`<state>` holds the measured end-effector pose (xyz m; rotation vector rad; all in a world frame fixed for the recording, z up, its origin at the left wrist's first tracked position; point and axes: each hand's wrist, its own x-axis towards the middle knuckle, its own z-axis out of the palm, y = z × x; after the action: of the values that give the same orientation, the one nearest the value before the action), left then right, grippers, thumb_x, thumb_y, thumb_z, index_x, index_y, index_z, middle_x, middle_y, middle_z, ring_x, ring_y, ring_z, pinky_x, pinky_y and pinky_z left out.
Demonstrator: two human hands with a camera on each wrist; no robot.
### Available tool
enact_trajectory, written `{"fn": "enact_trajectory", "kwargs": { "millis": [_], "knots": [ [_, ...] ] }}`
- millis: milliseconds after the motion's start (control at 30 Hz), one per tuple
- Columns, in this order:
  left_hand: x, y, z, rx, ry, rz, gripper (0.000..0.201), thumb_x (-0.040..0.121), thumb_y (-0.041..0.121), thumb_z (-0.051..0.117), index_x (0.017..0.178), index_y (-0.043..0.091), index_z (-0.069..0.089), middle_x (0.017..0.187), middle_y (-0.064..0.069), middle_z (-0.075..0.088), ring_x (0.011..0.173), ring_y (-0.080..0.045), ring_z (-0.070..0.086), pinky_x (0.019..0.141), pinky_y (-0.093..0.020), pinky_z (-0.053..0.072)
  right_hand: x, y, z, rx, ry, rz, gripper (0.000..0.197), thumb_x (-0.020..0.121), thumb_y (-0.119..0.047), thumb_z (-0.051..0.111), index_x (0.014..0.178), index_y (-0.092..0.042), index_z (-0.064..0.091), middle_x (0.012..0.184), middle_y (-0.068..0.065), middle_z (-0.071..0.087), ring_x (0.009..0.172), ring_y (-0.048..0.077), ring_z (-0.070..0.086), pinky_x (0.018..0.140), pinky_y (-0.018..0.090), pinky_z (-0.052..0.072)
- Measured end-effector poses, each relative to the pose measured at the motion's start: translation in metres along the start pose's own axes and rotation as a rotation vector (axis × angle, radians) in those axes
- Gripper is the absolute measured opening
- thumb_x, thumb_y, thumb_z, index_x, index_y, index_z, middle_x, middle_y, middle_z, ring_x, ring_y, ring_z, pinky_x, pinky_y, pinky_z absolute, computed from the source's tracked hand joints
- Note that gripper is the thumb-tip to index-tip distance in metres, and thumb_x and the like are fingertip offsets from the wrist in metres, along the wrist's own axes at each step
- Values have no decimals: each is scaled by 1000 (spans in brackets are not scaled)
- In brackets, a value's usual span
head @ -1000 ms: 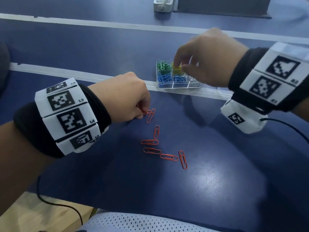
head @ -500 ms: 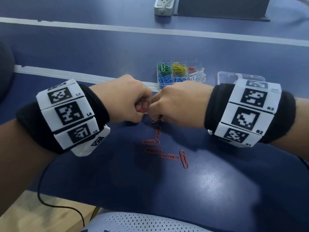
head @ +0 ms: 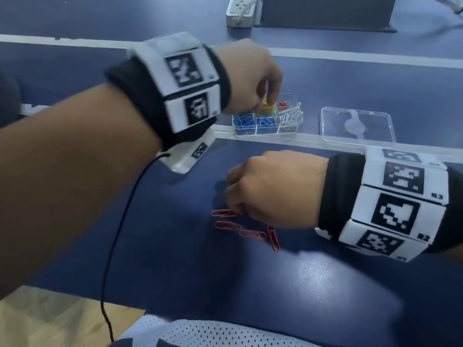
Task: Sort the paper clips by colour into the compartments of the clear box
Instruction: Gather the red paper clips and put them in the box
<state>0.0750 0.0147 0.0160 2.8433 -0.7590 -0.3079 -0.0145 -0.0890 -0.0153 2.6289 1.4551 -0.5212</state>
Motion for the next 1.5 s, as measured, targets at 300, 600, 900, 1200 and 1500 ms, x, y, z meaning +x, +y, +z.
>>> {"fn": "enact_trajectory", "kwargs": {
  "millis": [300,600,900,1200,1500],
  "knots": [
    [58,27,6,164,-65,48,31,79,-7,56,101,13,67,90,-3,60,97,-26,62,77,-31,43,-39,2,10,64,-43,72,23,92,-27,37,105,-27,56,113,-6,49,88,31,58,64,32,40],
    [59,26,10,63,68,80,24,82,13,67,106,20,68,99,-3,72,88,-17,61,86,-32,50,-43,2,20,170,-75,91,21,91,-37,46,108,-27,53,113,-3,46,96,29,56,79,40,50],
    [23,6,4,-3,72,36,11,84,29,63,92,26,69,75,9,65,63,-4,53,68,-24,39,-44,0,21,82,-92,64,19,93,-30,43,104,-23,57,110,-3,54,93,29,59,76,35,51],
    [-57,1,19,8,-257,44,13,68,43,72,74,32,67,56,17,61,58,10,53,54,-6,36,-43,11,21,136,35,50,23,90,-24,43,107,-32,56,108,-2,54,89,35,59,71,40,52],
    [-91,1,52,128,-361,34,58,68,52,71,118,33,49,81,16,39,75,-7,36,78,-24,37,-47,-4,34,54,52,-249,8,73,-13,64,79,-14,60,82,5,61,60,33,60,44,41,53]
  ]
}}
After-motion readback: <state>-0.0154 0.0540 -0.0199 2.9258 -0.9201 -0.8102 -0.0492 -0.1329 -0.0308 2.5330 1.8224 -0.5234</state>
